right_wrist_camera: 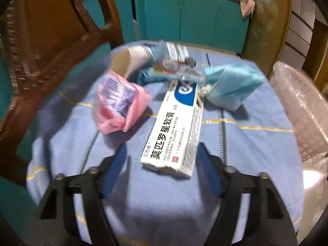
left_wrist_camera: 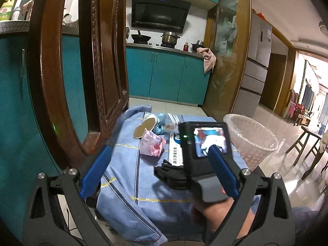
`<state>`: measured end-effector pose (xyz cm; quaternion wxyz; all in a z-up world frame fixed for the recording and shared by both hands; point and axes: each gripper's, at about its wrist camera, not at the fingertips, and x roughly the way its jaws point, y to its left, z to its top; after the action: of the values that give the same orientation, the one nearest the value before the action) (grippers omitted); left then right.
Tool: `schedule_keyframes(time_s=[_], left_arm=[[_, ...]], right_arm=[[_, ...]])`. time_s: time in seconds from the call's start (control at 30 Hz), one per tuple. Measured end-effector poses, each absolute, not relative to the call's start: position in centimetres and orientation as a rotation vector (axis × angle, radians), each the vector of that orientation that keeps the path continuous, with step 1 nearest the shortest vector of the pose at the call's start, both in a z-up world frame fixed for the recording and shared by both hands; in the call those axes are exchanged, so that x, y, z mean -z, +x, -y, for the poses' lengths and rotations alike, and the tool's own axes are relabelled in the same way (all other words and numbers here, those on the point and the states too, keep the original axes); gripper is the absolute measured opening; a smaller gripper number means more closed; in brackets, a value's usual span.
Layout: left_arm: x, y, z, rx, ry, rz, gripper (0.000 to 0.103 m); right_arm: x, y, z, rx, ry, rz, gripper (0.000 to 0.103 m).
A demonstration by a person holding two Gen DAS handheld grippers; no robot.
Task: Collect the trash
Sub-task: 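Grasp the white ointment box with the right gripper while the left grasps the pink bag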
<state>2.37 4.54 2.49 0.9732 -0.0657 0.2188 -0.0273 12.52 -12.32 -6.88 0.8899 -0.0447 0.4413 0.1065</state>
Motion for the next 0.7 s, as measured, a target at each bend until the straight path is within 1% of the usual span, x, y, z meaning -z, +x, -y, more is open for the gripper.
schedule_keyframes(time_s=[0.03,0.17,0.2,0.33,0.43,0.57,0.63,0.7], left_arm=[[-2.4,2.5,-4.5,0.057,-0.129,-0.445,0.095],[-2.1,2.8,-4.3,0.06,-0.109,-0.469,0.095],[-1.9,3.1,-4.3,0.057,-0.106,-0.482,0.095],[-1.3,4.1,-4.2,0.067,-0.096,-0.52,0.095],[-1.0,6.3,-4.3,0.072,-0.089,-0.563,0.095],[-0.2,10.3,-4.4,0.108,-0.109,-0.621,0.094],[0.9,13.3,-3.8,0.122,-0.09,-0.665,0.09],[2.1,15.6,-3.1,0.121,-0.054,-0.707,0.079]], right_arm=[[6.9,12.7,12.5,-0.218,-0.097,-0.904,0.051],[5.7,12.0,14.8,-0.276,-0.009,-0.906,0.045],[5.2,11.5,15.7,-0.302,0.016,-0.91,0.04],[2.7,8.5,19.2,-0.422,0.086,-0.925,0.04],[0.1,5.1,21.5,-0.489,0.064,-0.864,0.04],[-2.6,2.0,24.9,-0.49,0.028,-0.733,0.04],[-3.4,1.3,26.1,-0.479,0.01,-0.656,0.04],[-3.6,0.8,26.9,-0.47,-0.008,-0.608,0.04]])
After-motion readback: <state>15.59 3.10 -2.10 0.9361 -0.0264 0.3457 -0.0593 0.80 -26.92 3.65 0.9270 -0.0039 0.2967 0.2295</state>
